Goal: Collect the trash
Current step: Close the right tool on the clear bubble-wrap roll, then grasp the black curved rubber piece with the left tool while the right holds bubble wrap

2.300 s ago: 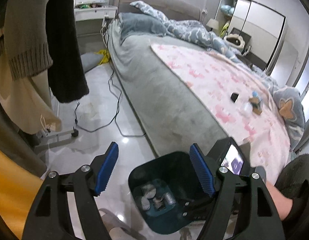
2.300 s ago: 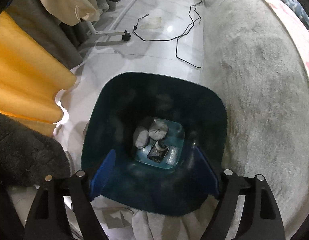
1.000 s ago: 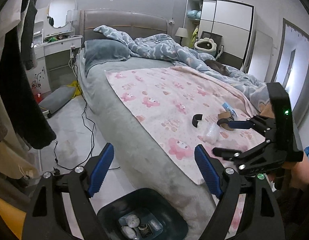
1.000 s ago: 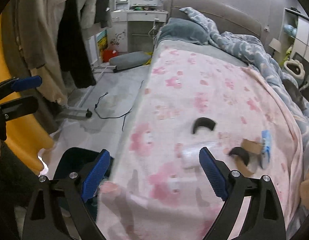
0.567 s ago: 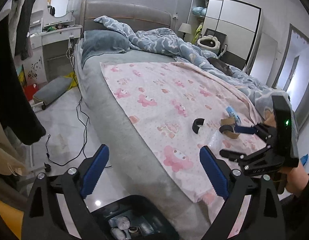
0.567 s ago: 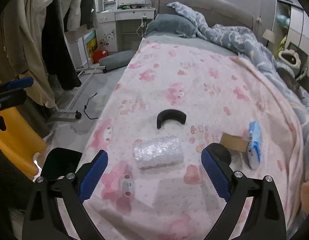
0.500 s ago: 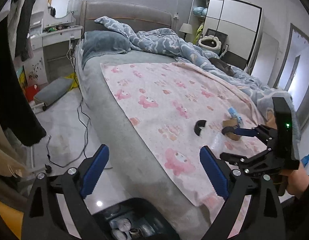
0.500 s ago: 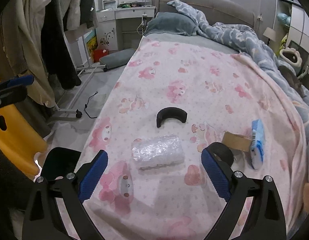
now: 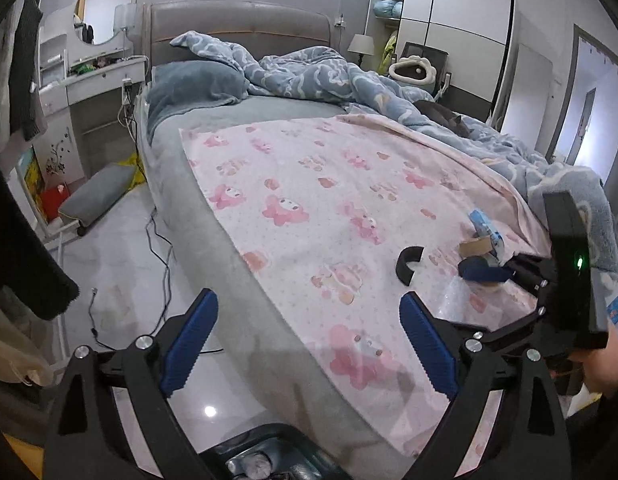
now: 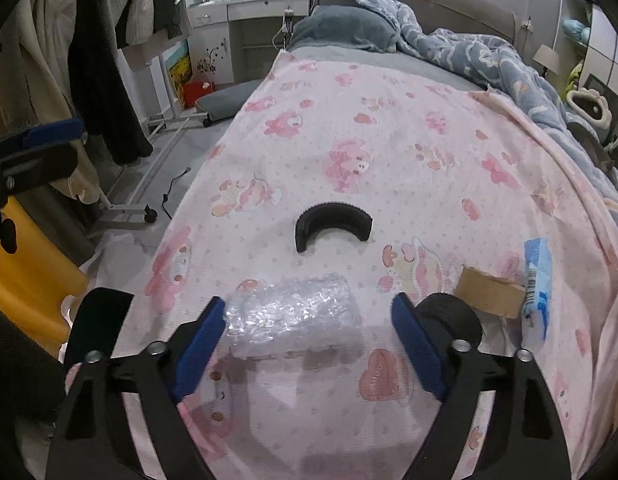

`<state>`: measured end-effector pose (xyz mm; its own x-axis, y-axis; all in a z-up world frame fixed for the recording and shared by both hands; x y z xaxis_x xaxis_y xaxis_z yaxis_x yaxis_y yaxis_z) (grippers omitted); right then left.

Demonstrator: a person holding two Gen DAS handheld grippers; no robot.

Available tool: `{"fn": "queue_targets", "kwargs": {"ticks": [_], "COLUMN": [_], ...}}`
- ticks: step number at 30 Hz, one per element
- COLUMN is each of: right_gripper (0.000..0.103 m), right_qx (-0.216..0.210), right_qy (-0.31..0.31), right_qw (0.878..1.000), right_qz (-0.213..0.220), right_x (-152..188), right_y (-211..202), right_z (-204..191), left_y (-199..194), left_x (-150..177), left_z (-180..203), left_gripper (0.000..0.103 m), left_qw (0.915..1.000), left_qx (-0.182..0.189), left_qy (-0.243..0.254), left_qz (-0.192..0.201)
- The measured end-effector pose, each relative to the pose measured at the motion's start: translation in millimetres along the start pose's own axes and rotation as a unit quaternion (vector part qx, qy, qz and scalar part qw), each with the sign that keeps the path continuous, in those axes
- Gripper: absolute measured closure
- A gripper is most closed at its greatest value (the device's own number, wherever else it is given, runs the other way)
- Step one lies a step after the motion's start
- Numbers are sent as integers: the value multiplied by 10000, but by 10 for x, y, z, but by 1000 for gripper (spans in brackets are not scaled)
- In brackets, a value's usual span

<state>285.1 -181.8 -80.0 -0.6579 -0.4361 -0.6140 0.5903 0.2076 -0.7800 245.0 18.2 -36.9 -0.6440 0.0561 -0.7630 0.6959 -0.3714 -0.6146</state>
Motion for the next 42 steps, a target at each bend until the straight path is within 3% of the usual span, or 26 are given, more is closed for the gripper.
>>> {"fn": "queue_targets", "kwargs": {"ticks": [4,19,26,34,42], "right_gripper": [39,39,39,39,39], "right_qx": [-97,192,131,227,133], "right_qy": [-35,698,1026,1192,1405], "right_qw": [9999,9964,9928,9897,9872], "right_qz": [-51,451,601,762,747], "right_x": [-1,-4,21,108,192], "right_y": [18,-364,-514,-676,-710], "right_z": [-4,399,615,825,978], "left_y": [126,629,851,1220,1527], "left_x": [-63,-148,-140,-148,-126], "left_z": [37,284,530,734,824], "left_gripper": [9,9,9,10,24], "left_qw": [9999,9991,9964,9932,9910], "left_qx": [101,330,396,648,589], "left_qy": [4,155,728,940,1134], "left_qz": [-27,-217,-204,-236,-398]}}
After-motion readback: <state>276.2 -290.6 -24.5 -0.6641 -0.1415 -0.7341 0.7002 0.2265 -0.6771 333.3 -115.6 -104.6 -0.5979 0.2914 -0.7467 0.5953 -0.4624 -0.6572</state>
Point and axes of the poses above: each gripper's, at about its wrist camera, not at the fingertips, and y roughly the way its jaws point, z to its right, x to its underside, the point moved 1 cm from there along y, roughly the way its jaws point, and after that the axes turned 8 degrees about x, right-handed, at the moved point
